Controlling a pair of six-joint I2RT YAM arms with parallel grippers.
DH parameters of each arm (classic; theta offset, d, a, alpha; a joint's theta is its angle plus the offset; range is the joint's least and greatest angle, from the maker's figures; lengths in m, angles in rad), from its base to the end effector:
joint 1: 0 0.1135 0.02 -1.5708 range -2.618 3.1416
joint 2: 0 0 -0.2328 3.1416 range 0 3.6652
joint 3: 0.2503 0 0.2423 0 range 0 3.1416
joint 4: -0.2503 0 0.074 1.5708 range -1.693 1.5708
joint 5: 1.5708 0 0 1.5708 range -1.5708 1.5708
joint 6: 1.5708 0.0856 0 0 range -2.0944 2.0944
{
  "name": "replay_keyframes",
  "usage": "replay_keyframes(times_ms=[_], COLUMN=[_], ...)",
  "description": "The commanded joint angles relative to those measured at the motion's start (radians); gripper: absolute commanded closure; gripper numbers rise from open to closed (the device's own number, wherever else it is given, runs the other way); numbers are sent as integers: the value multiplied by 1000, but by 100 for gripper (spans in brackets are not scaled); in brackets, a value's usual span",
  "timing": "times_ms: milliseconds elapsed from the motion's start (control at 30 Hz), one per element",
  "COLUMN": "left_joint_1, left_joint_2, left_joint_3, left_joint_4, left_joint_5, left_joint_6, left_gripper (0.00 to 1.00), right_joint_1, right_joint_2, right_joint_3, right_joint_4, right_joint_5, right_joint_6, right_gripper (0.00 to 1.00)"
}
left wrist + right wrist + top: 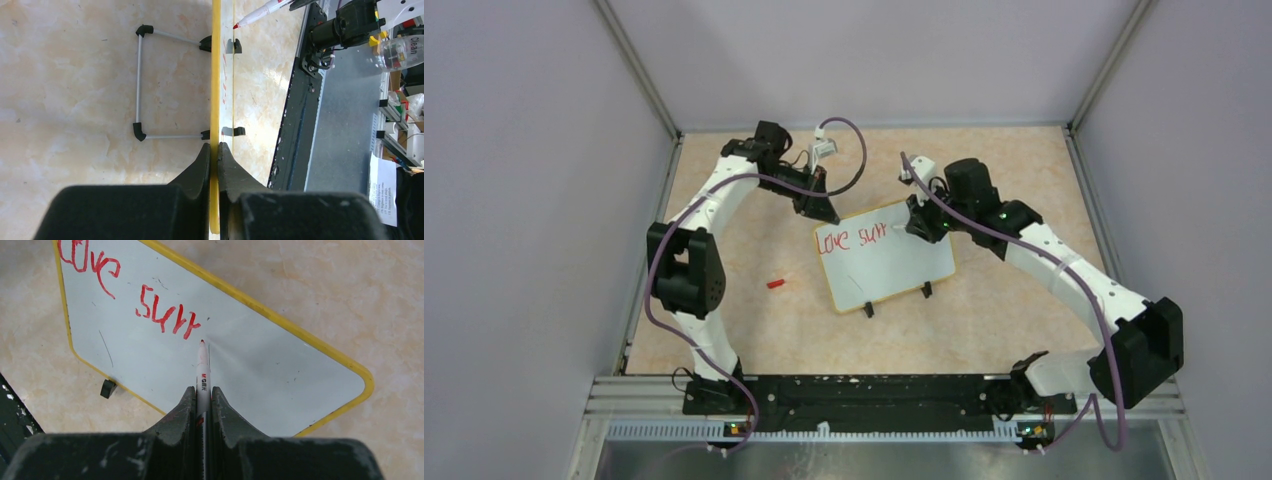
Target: Write a sentence on the whiteboard
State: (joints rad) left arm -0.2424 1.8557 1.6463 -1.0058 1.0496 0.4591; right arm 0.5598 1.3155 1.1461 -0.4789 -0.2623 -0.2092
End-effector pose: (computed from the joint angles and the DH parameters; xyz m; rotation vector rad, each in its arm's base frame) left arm 0.3395 -0.1604 0.2375 1.0477 2.1446 -1.3203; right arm 0.2658 0.1928 0.2637 -0.9726 2.0136 0.4832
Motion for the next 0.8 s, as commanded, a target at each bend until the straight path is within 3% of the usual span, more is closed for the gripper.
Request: replay_keyframes(times_ms=[0, 767], left_joint_1=[-23, -24], left_joint_2=[11, 1], left_joint_3=[26, 17], left_joint_4=[8, 6], left_joint_5=[0, -3], left_joint_6=[23, 27], left_gripper=[100, 100], right_joint_1=[-11, -9], right_joint_2=[-11, 23], right_joint_3=[5, 31], right_joint_4=[48, 63], right_joint_5=[7, -8], right_joint_6=[-11, 2], right_gripper=[100, 100])
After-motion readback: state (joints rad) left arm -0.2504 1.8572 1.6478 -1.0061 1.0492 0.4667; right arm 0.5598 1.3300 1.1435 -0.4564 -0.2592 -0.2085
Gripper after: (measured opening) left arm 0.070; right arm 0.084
